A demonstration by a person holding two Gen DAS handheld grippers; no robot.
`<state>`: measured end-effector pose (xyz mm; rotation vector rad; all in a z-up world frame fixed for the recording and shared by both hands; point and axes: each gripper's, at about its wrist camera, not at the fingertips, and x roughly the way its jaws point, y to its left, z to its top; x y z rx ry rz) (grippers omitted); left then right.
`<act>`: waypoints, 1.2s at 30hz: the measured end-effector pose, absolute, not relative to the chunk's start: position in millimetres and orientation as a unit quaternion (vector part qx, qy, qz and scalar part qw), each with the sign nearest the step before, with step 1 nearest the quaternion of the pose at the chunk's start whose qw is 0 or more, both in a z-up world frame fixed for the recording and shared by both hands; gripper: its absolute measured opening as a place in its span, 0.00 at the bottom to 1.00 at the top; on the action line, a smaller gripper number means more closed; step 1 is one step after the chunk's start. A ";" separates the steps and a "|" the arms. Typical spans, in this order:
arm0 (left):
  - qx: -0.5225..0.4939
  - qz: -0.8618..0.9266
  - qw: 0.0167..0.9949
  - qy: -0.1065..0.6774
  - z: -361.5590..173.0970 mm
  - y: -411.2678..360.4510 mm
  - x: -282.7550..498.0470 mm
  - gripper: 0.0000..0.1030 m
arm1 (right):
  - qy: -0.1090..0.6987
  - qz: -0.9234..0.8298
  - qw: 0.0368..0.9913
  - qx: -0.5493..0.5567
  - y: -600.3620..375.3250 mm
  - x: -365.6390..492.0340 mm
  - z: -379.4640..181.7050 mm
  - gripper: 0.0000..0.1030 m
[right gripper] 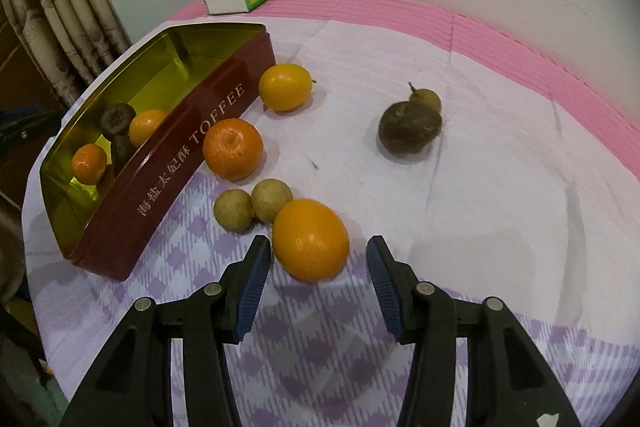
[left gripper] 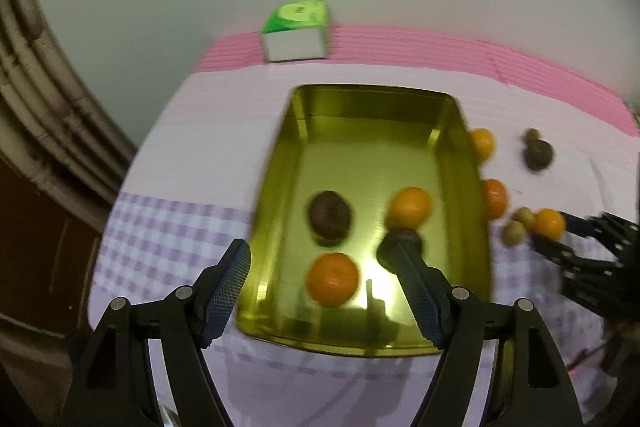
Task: Organize fruits
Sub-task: 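Move the right gripper to the large orange on the cloth and grasp it, then grasp two small tan round fruits with the left gripper while the right gripper holds the orange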
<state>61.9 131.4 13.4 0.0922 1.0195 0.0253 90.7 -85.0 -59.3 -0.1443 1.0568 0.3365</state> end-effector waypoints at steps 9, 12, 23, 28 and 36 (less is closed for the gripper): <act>0.068 -0.048 0.866 0.493 15.1 67.6 62.1 0.72 | 0.493 0.164 0.852 -0.063 -90.9 88.5 -60.8 0.34; 0.080 -0.071 0.864 0.493 13.9 43.7 61.5 0.72 | 0.492 0.153 0.855 -0.060 -102.0 87.6 -60.1 0.34; 0.082 -0.139 0.841 0.516 -10.3 -16.0 70.9 0.72 | 0.492 0.095 0.865 -0.020 -178.4 82.2 -56.9 0.34; 0.090 -0.139 0.831 0.532 -26.0 -31.0 79.5 0.70 | 0.488 0.085 0.869 -0.009 -199.0 76.6 -56.6 0.34; 0.102 -0.131 0.818 0.551 -48.2 -41.5 93.6 0.54 | 0.482 0.087 0.872 0.007 -208.9 72.3 -56.1 0.34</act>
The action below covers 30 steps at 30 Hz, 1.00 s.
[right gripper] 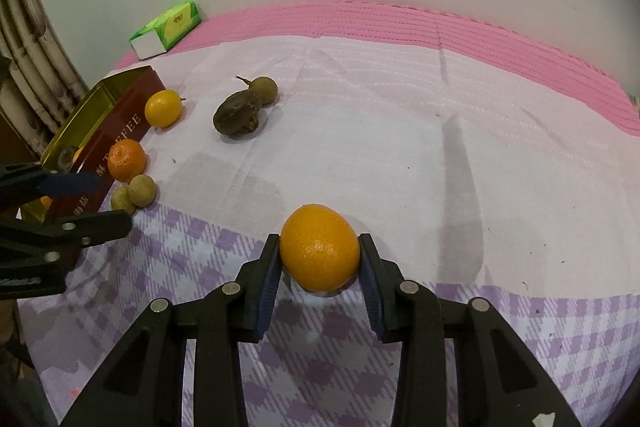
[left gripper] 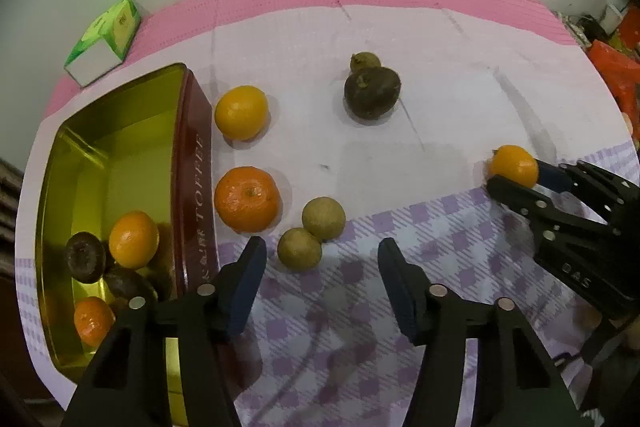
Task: Organize fruits
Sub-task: 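Grasp two small tan round fruits with the left gripper while the right gripper holds the orange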
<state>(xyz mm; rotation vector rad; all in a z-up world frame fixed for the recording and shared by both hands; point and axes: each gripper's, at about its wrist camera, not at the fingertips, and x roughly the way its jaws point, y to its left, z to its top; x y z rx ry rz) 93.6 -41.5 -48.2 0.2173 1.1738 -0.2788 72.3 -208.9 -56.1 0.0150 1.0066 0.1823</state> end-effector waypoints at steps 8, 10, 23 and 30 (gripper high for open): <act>0.101 -0.127 0.809 0.564 -60.8 -41.3 111.2 0.42 | 0.481 0.091 0.872 0.020 -212.0 73.7 -56.2 0.34; 0.102 -0.129 0.808 0.566 -63.3 -42.8 114.3 0.42 | 0.481 0.092 0.872 0.022 -213.0 72.9 -56.0 0.34; 0.082 -0.135 0.806 0.570 -62.5 -38.6 112.0 0.38 | 0.481 0.093 0.871 0.024 -212.1 73.4 -55.6 0.35; 0.066 -0.135 0.818 0.556 -40.9 -31.1 103.2 0.38 | 0.481 0.093 0.871 0.021 -212.5 73.9 -56.3 0.35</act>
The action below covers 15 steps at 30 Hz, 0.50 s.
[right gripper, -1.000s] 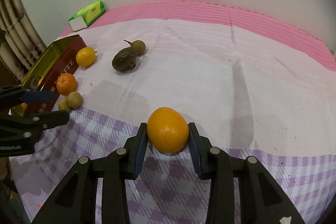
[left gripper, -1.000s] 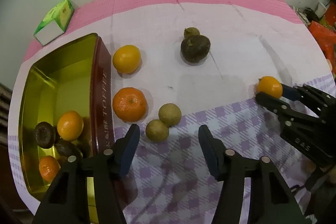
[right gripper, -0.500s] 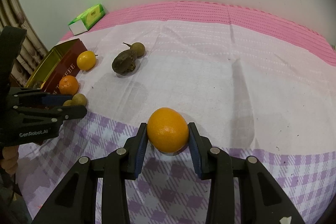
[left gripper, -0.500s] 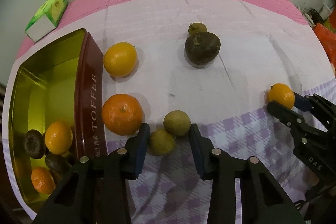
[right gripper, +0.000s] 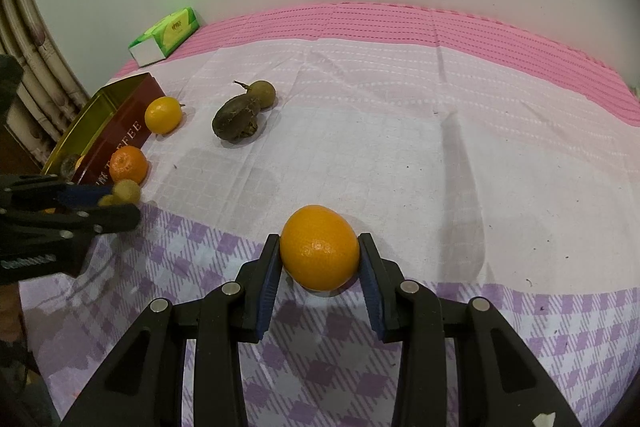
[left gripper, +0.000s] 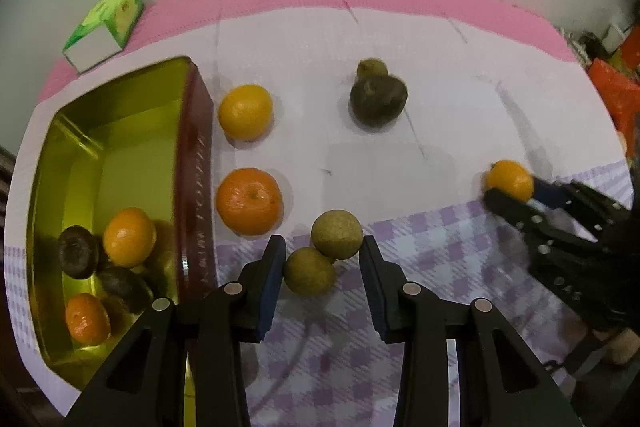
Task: Organize fruits
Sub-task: 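Grasp two small tan round fruits with the left gripper while the right gripper holds the orange, then carry the two small fruits into the tin tray and open the left gripper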
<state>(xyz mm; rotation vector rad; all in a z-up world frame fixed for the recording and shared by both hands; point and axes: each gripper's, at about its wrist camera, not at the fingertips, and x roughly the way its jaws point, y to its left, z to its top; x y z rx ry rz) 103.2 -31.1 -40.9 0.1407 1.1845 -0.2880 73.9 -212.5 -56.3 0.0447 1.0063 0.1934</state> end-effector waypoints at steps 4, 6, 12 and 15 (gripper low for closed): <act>0.057 -0.130 0.831 0.537 -18.4 -20.4 97.2 0.38 | 0.481 0.092 0.871 0.020 -211.9 74.3 -56.2 0.35; 0.054 -0.126 0.838 0.528 -8.2 -14.2 95.0 0.38 | 0.481 0.092 0.871 0.020 -211.8 74.1 -56.0 0.35; 0.042 -0.096 0.850 0.516 11.2 19.8 90.4 0.38 | 0.481 0.090 0.872 0.014 -211.5 73.8 -55.8 0.35; 0.035 -0.074 0.852 0.517 12.2 42.2 88.5 0.38 | 0.481 0.089 0.872 0.010 -210.0 74.0 -55.8 0.35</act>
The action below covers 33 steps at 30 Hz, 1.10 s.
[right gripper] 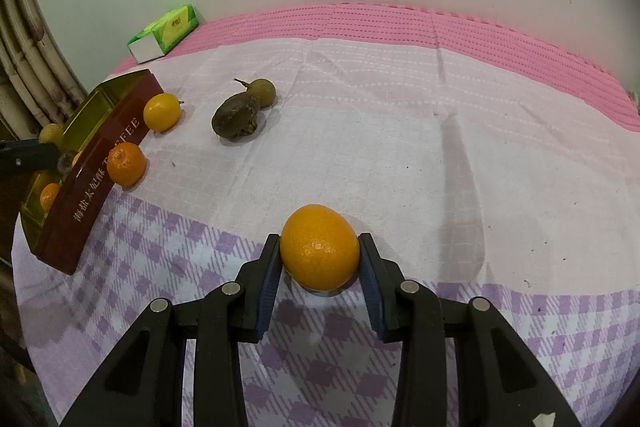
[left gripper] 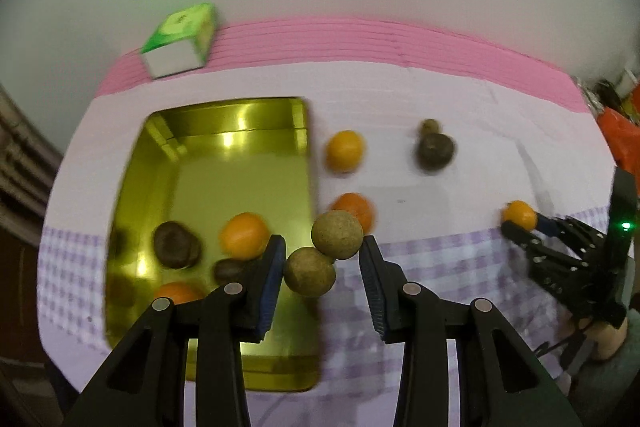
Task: Organize fruits
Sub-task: 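Carry the two small fruits into the tin tray and open the left gripper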
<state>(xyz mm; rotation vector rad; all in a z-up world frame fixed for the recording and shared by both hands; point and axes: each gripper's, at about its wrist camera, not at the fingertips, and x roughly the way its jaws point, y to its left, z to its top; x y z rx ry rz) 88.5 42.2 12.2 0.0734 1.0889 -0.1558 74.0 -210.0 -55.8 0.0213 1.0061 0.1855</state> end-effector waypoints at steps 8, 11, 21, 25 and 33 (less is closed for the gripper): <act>0.027 -0.036 0.842 0.537 -3.1 88.0 74.1 0.38 | 0.482 0.084 0.872 0.000 -207.8 74.3 -55.5 0.35; 0.026 -0.035 0.835 0.548 -11.6 94.5 69.2 0.38 | 0.482 0.082 0.872 -0.004 -207.0 73.1 -55.4 0.35; 0.023 -0.019 0.821 0.570 -37.4 109.1 66.8 0.38 | 0.484 0.077 0.871 -0.010 -205.1 75.5 -54.9 0.35; 0.030 -0.019 0.822 0.568 -41.2 107.7 68.4 0.38 | 0.486 0.073 0.871 -0.013 -204.2 76.3 -54.4 0.35; 0.049 -0.024 0.822 0.566 -47.2 100.6 68.8 0.38 | 0.488 0.062 0.870 -0.019 -201.1 75.5 -54.5 0.35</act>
